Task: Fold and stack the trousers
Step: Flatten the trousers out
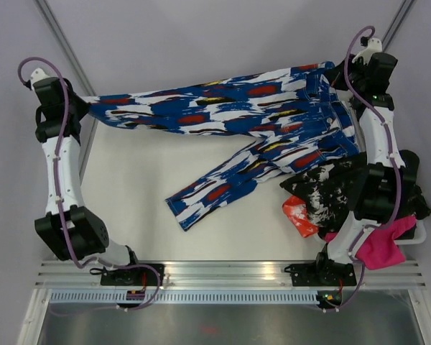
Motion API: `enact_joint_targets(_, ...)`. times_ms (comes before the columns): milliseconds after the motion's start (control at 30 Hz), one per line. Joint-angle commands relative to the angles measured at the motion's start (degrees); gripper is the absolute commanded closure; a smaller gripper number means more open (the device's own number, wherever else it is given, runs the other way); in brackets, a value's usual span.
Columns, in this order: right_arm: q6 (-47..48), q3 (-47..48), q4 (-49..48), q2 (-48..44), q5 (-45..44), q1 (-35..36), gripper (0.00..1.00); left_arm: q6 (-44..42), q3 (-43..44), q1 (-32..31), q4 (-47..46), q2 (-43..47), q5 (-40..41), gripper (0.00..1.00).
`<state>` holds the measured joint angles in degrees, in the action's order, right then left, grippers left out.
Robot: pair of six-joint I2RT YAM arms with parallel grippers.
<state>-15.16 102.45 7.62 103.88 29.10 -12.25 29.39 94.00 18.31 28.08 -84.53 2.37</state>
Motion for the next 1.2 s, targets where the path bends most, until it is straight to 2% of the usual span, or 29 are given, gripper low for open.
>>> enact_joint_targets(0, 5.2, 4.2, 2.8, 4.3, -14.5, -0.7, 1.00, 2.7, -5.2, 0.4, -10.7, -2.5, 0.2, 0.98)
enact_joint_targets(133, 6.0, 6.6, 5.9, 9.7, -17.6, -1.6, 1.00, 3.0, -6.9, 0.4, -11.1, -7.8, 2.7, 0.98)
enact_joint_targets(367, 8.6, 8.2, 9.8, 17.1, -20.4, -2.8, 1.00, 5.2, -7.0, -0.9, -15.4, -16.4, 0.9, 0.98)
enact_joint_targets(467, 8.0, 8.0, 9.3, 19.3, -20.7, -3.5, 1.00, 4.2, -6.1, -4.8, -18.2, -20.0, 6.1, 0.98)
enact_joint_targets(600, 8.4, 9.4, 9.7, 23.2, -21.7, -4.0, 1.00, 5.1, -2.6, -8.3, -16.7, -24.9, 12.5, 0.98)
enact_joint_targets(700, 10.9, 13.4, 9.2, 26.5, -20.9, -4.0, 1.00, 3.1, 0.6, -8.6, -17.3, -28.2, 12.7, 0.98)
enact_joint_targets(800, 12.0, 18.3, 8.5, 30.7, -23.8, -4.3, 1.00, 0.3, 7.6, -8.5, -15.2, -33.6, 13.8, 0.98)
enact_joint_targets(900, 12.2, 23.8, 8.8, 34.9, -24.3, -4.4, 1.00, -0.1, 20.9, -8.5, -10.2, -41.2, 14.4, 0.98)
enact_joint_targets(1000, 11.3, 27.1, 7.6, 38.2, -25.4, -4.4, 1.00, 1.6, 29.4, -8.5, -5.4, -47.3, 14.0, 0.98)
enact_joint_targets(1167, 7.7, 30.7, 3.0, 42.2, -28.8, -5.1, 1.00, 4.3, 31.2, -8.4, -4.4, -49.8, 14.9, 0.98)
